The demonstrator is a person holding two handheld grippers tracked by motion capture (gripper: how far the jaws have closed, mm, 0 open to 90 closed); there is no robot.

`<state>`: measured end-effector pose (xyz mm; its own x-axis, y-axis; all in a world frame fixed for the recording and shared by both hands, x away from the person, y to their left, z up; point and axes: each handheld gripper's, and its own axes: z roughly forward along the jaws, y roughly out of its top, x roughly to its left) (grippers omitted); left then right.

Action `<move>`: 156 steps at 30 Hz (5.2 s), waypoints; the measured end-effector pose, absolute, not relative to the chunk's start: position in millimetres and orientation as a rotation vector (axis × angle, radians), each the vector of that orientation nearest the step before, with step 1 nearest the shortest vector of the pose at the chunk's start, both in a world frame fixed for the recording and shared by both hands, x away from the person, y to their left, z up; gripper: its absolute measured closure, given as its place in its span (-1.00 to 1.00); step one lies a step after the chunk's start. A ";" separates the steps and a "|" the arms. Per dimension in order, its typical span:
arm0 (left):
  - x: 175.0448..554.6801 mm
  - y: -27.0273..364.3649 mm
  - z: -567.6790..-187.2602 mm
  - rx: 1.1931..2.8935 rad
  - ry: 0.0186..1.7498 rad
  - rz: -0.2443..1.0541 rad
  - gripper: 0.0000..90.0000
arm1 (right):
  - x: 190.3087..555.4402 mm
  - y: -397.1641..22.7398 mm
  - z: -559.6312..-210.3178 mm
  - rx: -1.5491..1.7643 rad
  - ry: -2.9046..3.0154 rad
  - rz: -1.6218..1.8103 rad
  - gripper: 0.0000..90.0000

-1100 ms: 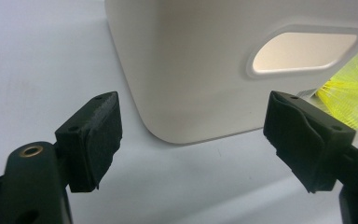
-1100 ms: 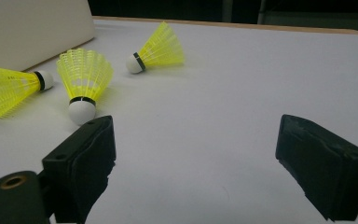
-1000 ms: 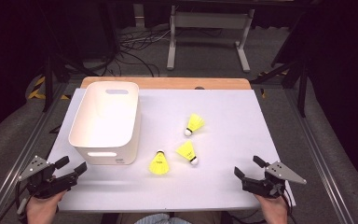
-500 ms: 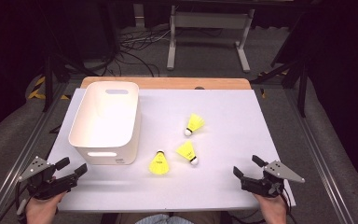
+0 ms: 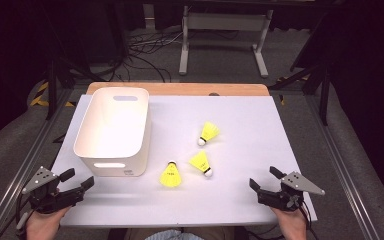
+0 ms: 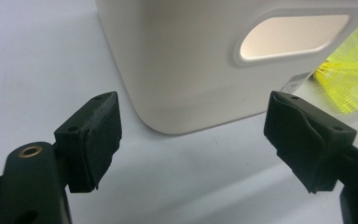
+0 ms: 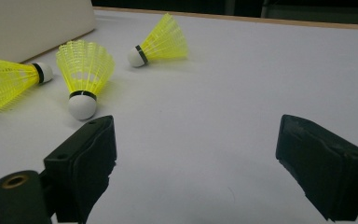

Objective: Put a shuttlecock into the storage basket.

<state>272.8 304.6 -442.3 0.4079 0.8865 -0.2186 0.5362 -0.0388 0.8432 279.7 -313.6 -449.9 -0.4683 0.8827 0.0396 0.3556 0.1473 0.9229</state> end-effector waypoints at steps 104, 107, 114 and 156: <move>353.8 328.1 -317.4 1.871 1.495 0.342 0.00 | 275.9 -317.6 -451.0 1.208 1.923 1.287 -0.70; 357.1 320.7 -314.6 1.888 1.476 0.329 0.03 | 275.9 -317.7 -451.1 1.209 1.923 1.287 -0.70; 362.2 307.0 -310.0 1.926 1.437 0.305 0.07 | 275.6 -318.5 -451.2 1.216 1.916 1.288 -0.70; 381.8 232.8 -305.5 2.025 1.268 0.190 -0.09 | 276.1 -316.6 -451.2 1.198 1.931 1.287 -0.69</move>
